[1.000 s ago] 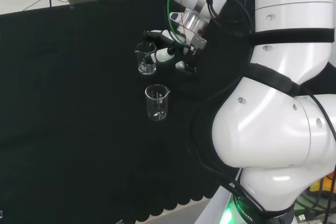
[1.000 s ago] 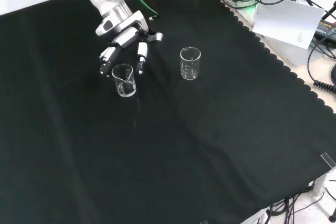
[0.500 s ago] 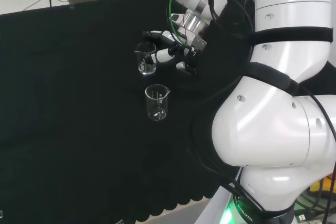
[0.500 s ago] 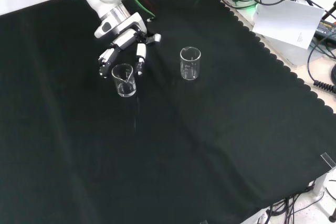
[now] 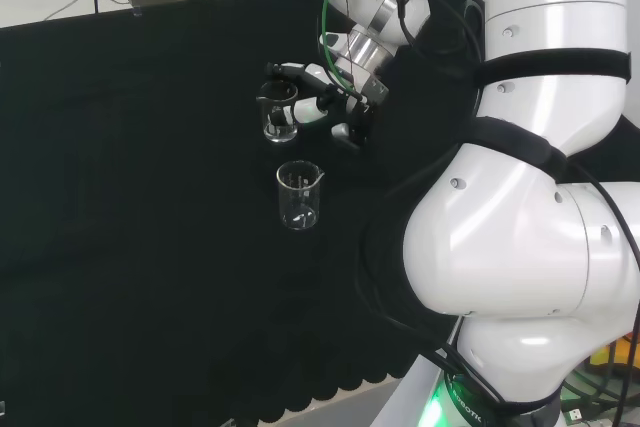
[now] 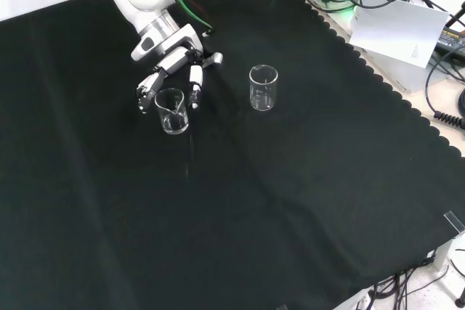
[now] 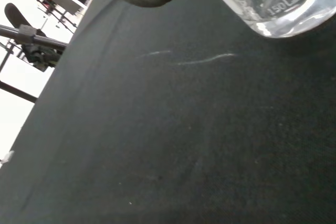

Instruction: Pick up the beaker on the right.

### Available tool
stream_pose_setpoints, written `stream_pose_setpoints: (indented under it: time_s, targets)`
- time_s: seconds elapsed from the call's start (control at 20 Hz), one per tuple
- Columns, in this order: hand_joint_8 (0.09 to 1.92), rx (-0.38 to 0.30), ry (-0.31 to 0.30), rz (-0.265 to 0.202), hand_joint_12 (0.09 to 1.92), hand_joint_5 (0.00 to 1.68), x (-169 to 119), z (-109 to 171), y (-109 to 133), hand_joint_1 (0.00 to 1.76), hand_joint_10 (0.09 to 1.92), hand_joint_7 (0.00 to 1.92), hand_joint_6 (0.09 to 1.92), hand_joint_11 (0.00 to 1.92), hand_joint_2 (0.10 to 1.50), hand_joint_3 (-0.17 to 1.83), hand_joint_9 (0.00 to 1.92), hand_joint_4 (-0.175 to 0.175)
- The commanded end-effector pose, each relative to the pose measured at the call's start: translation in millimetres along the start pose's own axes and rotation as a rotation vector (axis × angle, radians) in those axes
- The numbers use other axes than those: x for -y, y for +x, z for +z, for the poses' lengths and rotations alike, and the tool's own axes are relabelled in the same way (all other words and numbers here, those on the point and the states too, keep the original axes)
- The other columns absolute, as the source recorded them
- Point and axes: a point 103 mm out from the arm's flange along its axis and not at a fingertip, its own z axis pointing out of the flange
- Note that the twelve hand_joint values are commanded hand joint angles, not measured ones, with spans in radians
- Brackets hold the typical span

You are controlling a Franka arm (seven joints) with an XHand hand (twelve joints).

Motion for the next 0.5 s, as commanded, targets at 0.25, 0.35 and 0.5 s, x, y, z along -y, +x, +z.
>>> stream_pose_setpoints:
  time_s: [0.25,0.35,0.5]
  targets:
    - [0.66,-0.05,-0.047,0.009,1.36,0.47,-3.4,0.5,-5.3,0.98,0.57,0.27,0.27,0.05,0.88,-0.17,0.44,-0.014]
    - [0.68,-0.056,-0.049,0.011,1.36,0.41,-3.3,1.1,-7.3,0.99,0.56,0.29,0.47,0.06,0.88,-0.17,0.47,-0.014]
    - [0.69,-0.065,-0.049,0.016,1.37,0.36,-3.5,2.6,-9.9,0.99,0.57,0.29,0.62,0.06,0.88,-0.17,0.48,-0.015]
